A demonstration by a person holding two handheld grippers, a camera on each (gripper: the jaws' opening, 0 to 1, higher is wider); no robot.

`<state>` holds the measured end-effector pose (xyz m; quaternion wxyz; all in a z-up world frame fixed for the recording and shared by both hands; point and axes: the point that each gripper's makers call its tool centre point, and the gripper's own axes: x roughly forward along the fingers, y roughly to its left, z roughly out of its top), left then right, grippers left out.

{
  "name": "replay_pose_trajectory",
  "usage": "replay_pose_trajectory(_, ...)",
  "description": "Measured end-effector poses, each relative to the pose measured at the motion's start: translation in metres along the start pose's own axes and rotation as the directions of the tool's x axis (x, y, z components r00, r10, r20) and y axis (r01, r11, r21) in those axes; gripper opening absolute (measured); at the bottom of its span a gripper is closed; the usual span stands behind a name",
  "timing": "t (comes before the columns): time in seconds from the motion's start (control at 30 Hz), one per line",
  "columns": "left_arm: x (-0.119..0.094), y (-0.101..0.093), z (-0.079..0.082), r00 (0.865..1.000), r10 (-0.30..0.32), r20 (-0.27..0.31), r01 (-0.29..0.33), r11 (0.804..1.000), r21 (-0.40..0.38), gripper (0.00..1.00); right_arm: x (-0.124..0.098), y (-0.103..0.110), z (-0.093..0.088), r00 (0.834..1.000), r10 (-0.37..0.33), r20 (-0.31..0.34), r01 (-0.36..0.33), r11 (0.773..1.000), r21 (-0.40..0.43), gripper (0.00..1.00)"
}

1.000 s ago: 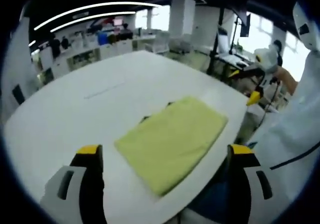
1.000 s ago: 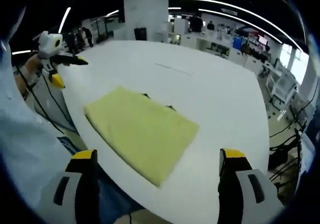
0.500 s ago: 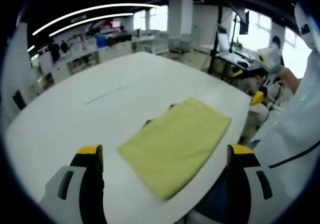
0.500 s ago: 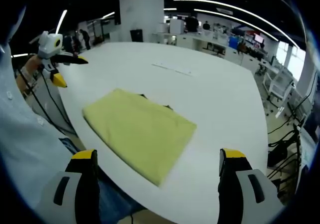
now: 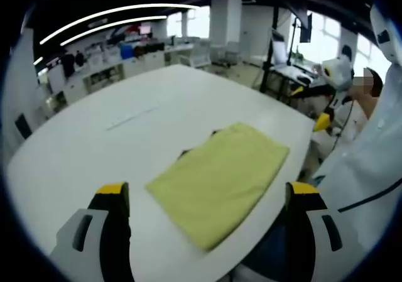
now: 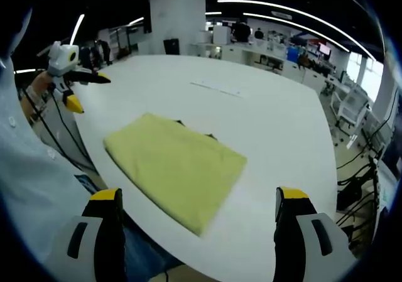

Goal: Fold the garment on the visible template until the final outline fits inside the template.

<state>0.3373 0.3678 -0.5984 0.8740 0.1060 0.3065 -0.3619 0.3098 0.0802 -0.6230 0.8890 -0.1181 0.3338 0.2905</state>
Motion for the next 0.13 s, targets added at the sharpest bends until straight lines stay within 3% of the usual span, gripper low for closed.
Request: replay_pose_trajectory(0.13,0.0007,-0.0017,-0.0016,1.0,-0.002,-0.011,0.002,1.0,0.005,0.99,0.0011,0.001,-0.0017,1.0,0.006,-0.008,-0.006,1.0,0.0,1.0)
